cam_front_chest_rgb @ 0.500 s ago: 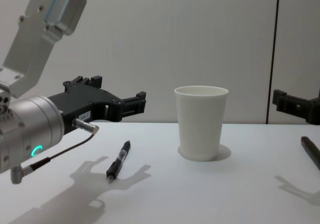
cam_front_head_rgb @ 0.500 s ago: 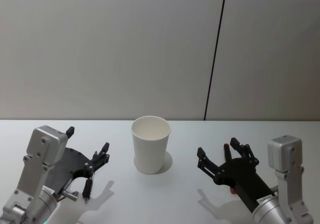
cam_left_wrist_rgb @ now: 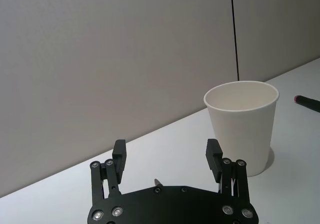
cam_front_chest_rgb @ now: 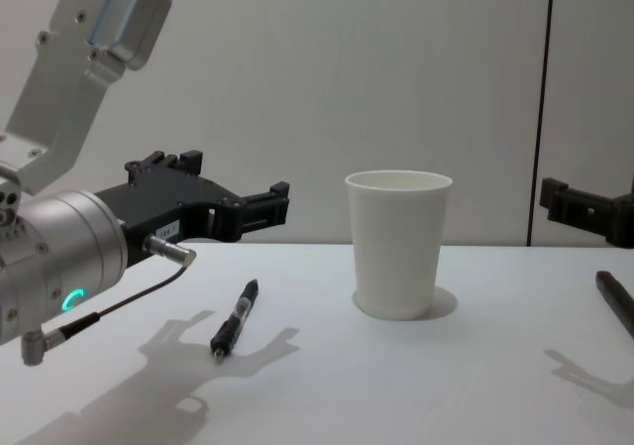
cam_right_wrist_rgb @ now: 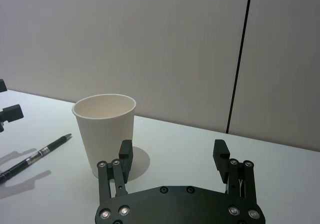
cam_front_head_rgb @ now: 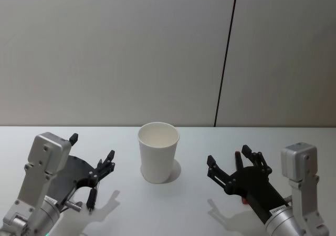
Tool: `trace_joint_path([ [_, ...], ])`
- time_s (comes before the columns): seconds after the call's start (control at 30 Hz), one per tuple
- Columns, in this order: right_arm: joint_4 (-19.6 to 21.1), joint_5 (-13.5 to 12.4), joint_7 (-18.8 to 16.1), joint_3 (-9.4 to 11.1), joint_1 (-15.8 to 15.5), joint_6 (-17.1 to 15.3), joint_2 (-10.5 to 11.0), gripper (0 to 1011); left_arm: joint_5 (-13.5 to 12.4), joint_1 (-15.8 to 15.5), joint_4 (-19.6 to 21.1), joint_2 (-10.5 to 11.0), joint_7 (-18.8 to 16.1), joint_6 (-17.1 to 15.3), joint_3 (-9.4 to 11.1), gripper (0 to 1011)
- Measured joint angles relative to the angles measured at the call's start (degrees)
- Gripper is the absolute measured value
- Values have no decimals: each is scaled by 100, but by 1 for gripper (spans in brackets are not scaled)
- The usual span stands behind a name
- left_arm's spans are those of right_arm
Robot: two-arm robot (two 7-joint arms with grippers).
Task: Place the pen into the pen holder.
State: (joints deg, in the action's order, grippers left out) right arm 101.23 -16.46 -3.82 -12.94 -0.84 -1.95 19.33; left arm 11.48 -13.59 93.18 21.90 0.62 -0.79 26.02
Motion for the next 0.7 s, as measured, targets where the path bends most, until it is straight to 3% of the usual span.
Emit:
trace_joint_path([
  [0.7,0,0,0,0,0,0,0,1001,0,0,0,0,0,0,0,1004],
])
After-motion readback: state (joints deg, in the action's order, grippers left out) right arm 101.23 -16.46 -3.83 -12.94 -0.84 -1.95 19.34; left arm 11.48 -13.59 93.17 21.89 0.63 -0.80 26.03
